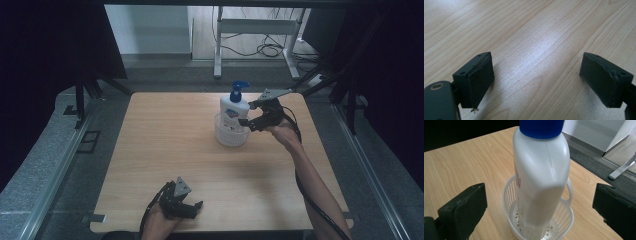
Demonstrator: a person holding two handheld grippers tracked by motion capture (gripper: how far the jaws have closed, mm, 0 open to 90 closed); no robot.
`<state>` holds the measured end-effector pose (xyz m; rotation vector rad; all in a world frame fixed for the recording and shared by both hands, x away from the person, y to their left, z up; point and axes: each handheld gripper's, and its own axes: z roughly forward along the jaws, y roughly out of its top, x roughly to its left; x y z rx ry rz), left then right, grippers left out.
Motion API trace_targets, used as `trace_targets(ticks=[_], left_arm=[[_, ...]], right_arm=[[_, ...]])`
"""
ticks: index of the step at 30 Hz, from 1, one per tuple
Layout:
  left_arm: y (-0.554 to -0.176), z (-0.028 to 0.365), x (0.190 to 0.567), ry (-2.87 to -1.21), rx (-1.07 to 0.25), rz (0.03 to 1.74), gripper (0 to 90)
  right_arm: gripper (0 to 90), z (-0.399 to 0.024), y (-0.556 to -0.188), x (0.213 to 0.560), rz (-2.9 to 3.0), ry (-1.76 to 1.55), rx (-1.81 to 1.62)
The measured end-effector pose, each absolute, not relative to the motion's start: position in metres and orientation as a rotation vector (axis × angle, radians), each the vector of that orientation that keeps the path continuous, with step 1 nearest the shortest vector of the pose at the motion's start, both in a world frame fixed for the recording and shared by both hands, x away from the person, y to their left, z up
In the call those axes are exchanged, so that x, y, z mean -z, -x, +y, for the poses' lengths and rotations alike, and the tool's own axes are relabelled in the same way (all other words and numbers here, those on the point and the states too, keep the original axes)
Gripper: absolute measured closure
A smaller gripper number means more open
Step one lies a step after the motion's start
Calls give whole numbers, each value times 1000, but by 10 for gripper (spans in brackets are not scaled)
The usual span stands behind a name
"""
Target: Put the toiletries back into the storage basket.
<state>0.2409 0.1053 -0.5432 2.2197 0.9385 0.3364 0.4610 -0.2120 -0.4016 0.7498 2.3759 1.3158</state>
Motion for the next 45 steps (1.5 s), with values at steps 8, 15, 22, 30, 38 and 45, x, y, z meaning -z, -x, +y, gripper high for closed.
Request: trace_targets(ticks=[8, 15, 22, 30, 38, 45], left_arm=[[-241, 105, 543, -2221, -338, 937, 115], [-241, 105, 543, -2221, -337, 939, 116], [-241, 105, 543, -2218, -335, 941, 115], [-241, 105, 543, -2220, -338, 936, 115], [-241, 105, 543, -2221, -338, 936, 115], [-241, 105, 543, -2221, -338, 936, 116]], right_arm=[[0, -219, -448, 402, 2377, -775, -1313], [1, -224, -438, 406, 2381, -793, -1303], [1, -228, -427, 411, 2392, -797, -1286], [3, -233, -415, 417, 2393, -805, -1280], [8, -238, -404, 425, 2397, -803, -1266], [14, -244, -395, 432, 2400, -802, -1239]])
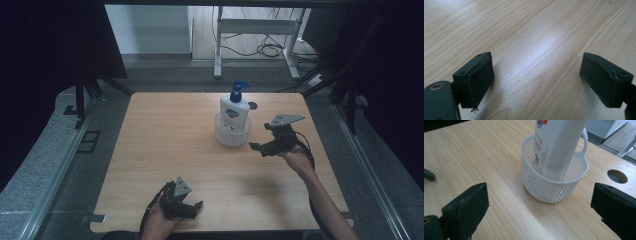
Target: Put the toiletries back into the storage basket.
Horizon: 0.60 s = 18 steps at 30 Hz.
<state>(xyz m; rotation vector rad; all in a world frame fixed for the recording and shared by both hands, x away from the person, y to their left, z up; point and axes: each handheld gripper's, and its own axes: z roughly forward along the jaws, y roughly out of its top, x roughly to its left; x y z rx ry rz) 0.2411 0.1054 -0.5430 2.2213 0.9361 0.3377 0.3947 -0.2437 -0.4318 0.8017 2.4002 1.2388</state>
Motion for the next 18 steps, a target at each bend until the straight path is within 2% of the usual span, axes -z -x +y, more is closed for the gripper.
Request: trace_targets(ticks=[18], left_arm=[[-241, 105, 543, -2221, -338, 936, 116]], right_arm=[[24, -265, -364, 445, 2384, -827, -1242]])
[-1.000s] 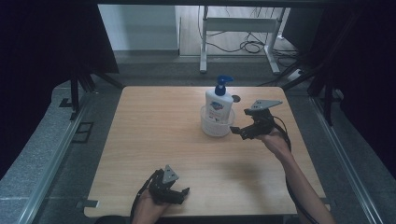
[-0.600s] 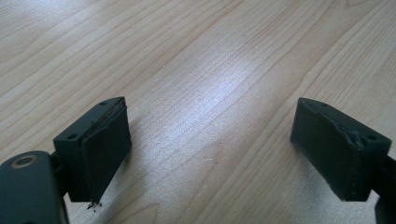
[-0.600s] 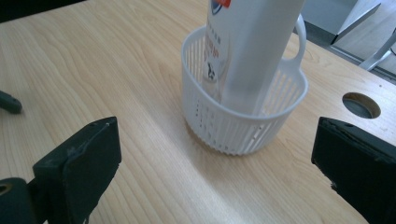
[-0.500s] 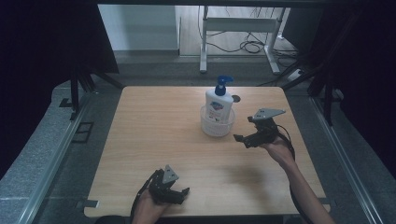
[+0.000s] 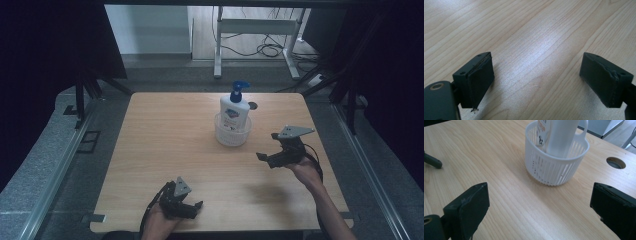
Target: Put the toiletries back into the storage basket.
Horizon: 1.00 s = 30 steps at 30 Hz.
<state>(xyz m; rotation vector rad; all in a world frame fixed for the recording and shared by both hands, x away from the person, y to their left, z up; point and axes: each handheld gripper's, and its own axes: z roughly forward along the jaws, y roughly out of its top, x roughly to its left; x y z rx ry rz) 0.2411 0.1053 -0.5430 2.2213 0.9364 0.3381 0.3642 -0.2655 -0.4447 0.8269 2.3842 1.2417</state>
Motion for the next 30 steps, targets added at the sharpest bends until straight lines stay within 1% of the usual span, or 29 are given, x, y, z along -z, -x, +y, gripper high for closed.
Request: trace_targets(ticks=[30], left_arm=[[-241, 105, 543, -2216, -337, 941, 116]], right_arm=[[28, -300, -319, 481, 2373, -898, -1204]])
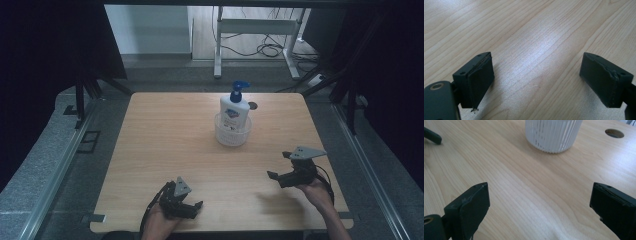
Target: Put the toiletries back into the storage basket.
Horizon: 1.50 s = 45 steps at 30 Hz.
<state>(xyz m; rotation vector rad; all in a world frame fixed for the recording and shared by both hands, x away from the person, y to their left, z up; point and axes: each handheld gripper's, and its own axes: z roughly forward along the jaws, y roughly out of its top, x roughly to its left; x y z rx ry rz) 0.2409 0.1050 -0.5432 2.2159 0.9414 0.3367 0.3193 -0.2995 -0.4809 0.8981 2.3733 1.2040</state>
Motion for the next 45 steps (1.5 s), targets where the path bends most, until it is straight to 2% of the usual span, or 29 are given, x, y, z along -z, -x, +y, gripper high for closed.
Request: trace_targets(ticks=[34, 45], left_arm=[[-241, 105, 543, -2214, -338, 945, 116], [-241, 104, 543, -2217, -338, 943, 115]], right_arm=[[0, -295, -295, 541, 2509, -949, -1080], [0, -291, -294, 543, 2528, -918, -1028]])
